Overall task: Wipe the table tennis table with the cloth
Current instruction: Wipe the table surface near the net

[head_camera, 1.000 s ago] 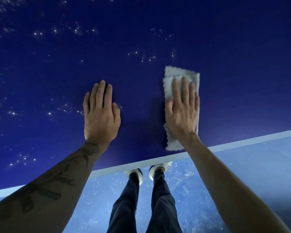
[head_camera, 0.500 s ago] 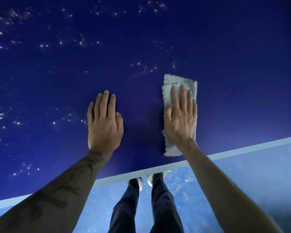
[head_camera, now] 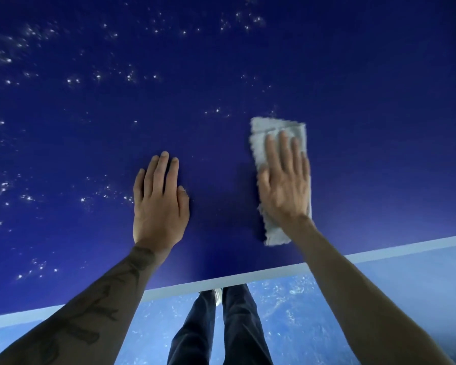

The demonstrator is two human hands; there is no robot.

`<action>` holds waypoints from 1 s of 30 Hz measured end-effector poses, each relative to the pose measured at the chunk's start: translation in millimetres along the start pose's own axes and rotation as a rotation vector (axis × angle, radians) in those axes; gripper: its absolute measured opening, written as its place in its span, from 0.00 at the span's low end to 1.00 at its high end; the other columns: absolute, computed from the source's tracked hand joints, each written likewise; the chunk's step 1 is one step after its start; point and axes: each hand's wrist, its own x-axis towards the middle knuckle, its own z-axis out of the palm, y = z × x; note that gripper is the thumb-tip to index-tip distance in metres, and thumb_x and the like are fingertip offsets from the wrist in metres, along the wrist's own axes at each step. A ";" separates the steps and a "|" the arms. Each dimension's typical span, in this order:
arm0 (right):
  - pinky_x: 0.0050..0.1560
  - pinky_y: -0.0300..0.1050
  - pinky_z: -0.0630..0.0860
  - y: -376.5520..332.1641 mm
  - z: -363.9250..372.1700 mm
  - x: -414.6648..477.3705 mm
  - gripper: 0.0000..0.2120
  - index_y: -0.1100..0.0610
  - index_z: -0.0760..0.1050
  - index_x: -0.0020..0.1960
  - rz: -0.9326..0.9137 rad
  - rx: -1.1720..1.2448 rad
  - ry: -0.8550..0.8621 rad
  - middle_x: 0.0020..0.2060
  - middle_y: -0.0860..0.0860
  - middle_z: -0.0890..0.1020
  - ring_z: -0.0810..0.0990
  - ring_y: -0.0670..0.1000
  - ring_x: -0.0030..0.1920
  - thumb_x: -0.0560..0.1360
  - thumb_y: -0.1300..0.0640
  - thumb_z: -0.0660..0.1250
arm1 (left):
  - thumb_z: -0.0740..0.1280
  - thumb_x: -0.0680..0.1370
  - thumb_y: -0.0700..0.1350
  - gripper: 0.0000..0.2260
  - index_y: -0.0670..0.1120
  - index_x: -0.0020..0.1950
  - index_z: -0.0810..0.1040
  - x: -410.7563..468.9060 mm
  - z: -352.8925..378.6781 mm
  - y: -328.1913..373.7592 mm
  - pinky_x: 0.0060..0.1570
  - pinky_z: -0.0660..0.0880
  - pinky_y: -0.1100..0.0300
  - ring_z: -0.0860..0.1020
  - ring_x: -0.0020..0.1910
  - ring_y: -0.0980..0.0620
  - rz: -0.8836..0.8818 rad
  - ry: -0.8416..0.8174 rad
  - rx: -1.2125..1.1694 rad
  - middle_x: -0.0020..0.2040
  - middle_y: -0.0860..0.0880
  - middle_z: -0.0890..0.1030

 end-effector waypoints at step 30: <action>0.85 0.58 0.51 6.2 -6.9 84.8 0.30 0.50 0.49 0.87 -0.115 -0.012 -0.001 0.87 0.53 0.50 0.46 0.57 0.86 0.87 0.48 0.47 | 0.55 0.86 0.46 0.24 0.39 0.81 0.64 134.5 -2.5 22.1 0.81 0.56 0.40 0.61 0.82 0.38 -0.135 0.044 -0.032 0.83 0.41 0.62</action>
